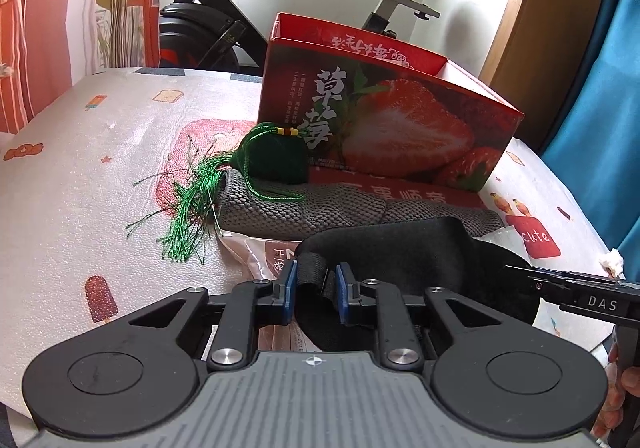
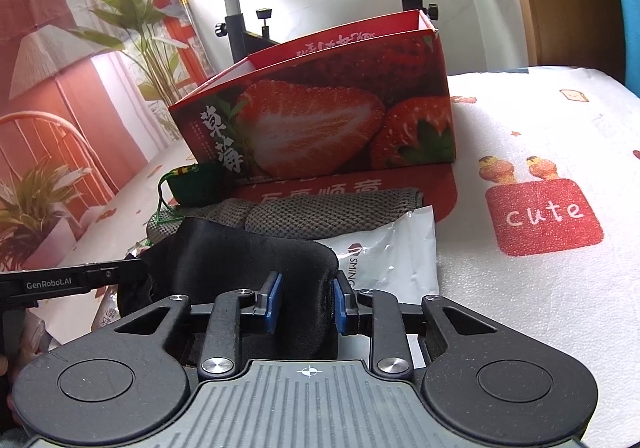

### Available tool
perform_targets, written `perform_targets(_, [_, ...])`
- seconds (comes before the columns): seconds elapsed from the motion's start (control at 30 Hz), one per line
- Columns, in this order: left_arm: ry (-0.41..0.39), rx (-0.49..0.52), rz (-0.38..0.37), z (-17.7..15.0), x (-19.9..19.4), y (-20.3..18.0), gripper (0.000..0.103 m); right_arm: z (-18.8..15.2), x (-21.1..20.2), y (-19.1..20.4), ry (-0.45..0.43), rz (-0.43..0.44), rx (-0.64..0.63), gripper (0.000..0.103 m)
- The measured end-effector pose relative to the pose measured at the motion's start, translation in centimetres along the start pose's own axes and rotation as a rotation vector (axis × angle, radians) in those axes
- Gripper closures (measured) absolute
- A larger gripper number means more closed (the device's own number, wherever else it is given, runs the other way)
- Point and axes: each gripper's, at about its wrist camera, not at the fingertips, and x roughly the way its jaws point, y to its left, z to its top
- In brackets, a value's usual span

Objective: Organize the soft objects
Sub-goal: 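Lift the eye mask with both grippers over the red box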

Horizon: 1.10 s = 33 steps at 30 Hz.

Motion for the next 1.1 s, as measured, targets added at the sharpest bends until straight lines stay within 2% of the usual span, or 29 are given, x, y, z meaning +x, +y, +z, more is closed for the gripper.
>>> perform_targets(0.2, [-0.028, 0.002, 0.029, 0.0, -0.3, 0.2, 0.087, 0.0, -0.1, -0.6, -0.017, -0.032, 0.011, 0.088])
perform_targets(0.77, [-0.082, -0.012, 0.022, 0.4, -1.3, 0.6, 0.092, 0.7, -1.2, 0.0, -0.08, -0.024, -0.028, 0.092])
perform_targets(0.9, [-0.112, -0.007, 0.02, 1.0, -2.0, 0.5, 0.093, 1.6, -2.0, 0.6, -0.112, -0.013, -0.061, 0.092])
perform_targets(1.1, [-0.179, -0.007, 0.009, 3.2, -3.5, 0.3, 0.093, 4.8, -3.1, 1.9, -0.179, 0.009, -0.13, 0.092])
